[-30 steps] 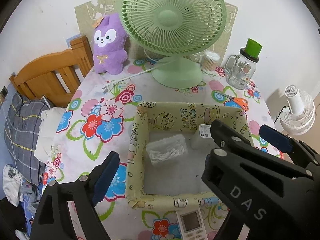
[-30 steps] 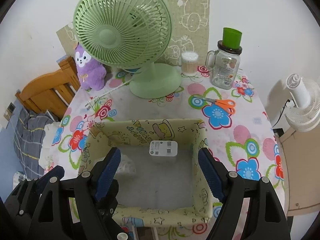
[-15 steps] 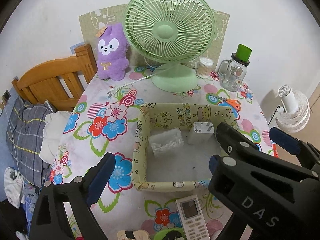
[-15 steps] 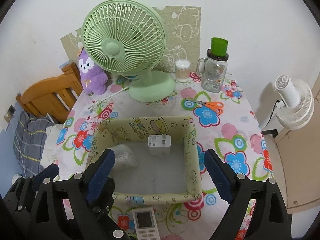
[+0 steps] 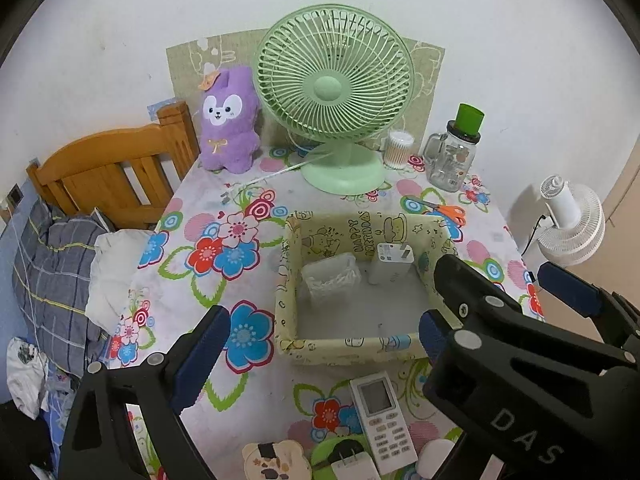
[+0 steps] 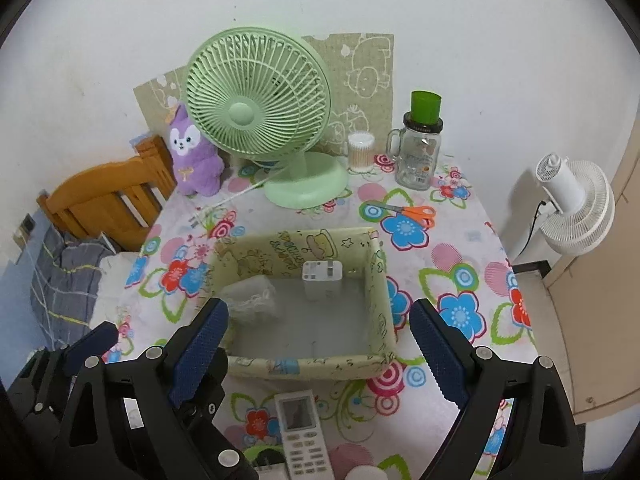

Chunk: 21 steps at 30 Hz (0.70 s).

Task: Organize rigid objects
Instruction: 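Raise both tools out of the fabric box and pull back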

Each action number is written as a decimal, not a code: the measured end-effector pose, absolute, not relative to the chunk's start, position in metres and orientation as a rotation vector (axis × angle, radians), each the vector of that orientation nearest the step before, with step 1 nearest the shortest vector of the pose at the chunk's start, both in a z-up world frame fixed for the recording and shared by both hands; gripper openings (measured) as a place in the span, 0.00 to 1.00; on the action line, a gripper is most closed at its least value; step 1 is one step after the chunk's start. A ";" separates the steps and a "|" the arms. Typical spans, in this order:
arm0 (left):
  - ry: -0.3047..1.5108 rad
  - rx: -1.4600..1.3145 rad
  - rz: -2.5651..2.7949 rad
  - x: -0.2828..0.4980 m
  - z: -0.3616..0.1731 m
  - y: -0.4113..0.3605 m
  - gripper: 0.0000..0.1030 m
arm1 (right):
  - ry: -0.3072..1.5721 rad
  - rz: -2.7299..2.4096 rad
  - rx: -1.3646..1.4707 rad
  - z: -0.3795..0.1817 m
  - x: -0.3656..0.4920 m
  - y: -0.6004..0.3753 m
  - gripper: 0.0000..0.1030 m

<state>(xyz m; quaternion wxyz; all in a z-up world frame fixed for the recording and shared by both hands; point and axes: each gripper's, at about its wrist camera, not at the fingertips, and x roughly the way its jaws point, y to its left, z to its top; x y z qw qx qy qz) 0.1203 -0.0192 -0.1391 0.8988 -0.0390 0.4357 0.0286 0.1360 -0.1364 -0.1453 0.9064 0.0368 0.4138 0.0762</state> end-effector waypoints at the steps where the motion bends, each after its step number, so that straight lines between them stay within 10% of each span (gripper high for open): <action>1: 0.900 -0.083 0.060 0.118 -0.138 -0.018 0.94 | 0.852 0.154 0.073 -0.144 0.133 -0.135 0.91; 21: 0.879 -0.036 -0.002 0.071 -0.137 -0.013 0.94 | 0.827 0.079 0.059 -0.143 0.074 -0.135 0.91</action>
